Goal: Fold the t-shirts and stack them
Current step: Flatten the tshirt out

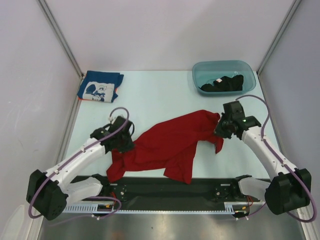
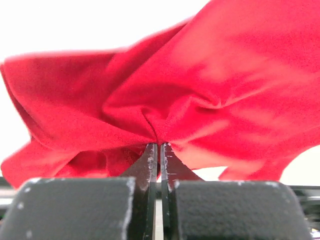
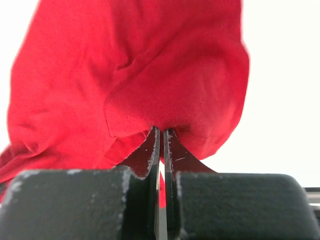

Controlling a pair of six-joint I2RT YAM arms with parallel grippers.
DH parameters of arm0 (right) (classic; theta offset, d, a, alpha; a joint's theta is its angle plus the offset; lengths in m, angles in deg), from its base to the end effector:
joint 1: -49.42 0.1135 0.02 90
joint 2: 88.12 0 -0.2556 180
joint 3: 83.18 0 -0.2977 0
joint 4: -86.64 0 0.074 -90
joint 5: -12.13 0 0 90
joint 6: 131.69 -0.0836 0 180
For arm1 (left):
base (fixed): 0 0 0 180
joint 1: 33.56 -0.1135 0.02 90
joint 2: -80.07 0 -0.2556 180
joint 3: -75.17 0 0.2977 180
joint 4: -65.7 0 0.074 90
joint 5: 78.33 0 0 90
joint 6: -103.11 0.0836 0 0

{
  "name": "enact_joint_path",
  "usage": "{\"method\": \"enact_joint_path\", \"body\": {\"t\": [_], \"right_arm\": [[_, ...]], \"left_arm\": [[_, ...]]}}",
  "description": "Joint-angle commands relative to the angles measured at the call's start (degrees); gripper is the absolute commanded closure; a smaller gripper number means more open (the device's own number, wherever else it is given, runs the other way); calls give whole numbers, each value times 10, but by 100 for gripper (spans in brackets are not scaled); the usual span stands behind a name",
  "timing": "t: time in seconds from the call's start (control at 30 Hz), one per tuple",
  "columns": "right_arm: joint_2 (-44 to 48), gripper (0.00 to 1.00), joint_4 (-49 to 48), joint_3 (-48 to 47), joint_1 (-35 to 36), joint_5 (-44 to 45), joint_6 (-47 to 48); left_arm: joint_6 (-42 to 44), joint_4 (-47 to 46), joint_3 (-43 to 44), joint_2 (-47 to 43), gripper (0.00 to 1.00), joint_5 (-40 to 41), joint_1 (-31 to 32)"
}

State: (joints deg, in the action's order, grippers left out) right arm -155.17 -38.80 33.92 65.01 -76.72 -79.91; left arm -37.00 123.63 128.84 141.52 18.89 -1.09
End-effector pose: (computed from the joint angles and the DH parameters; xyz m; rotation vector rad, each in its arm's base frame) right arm 0.2885 0.0788 0.1927 0.5230 2.5761 0.3096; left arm 0.2228 -0.1293 0.1547 -0.4552 2.6918 -0.2582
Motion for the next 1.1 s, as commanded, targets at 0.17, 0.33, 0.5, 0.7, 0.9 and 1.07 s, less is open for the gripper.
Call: {"method": "enact_joint_path", "body": {"t": [0.17, 0.33, 0.5, 0.7, 0.9, 1.07], "right_arm": [[-11, 100, 52, -167, -87, 7, 117], [-118, 100, 1, -247, -87, -50, 152], [-274, 95, -18, -362, -68, -105, 149], [-329, 23, 98, -445, -22, -65, 175], [-192, 17, 92, -211, 107, -47, 140], [-87, 20, 7, -30, 231, -68, 29]], "left_arm": [[104, 28, 240, 69, 100, 127, -17], [144, 4, 319, 142, 100, 119, -120], [188, -40, 388, 233, 100, 129, -212], [183, 5, 425, 283, 20, 161, -232], [164, 12, 282, 141, 0, 135, -232], [134, 42, 173, -16, 5, 83, -231]]}}
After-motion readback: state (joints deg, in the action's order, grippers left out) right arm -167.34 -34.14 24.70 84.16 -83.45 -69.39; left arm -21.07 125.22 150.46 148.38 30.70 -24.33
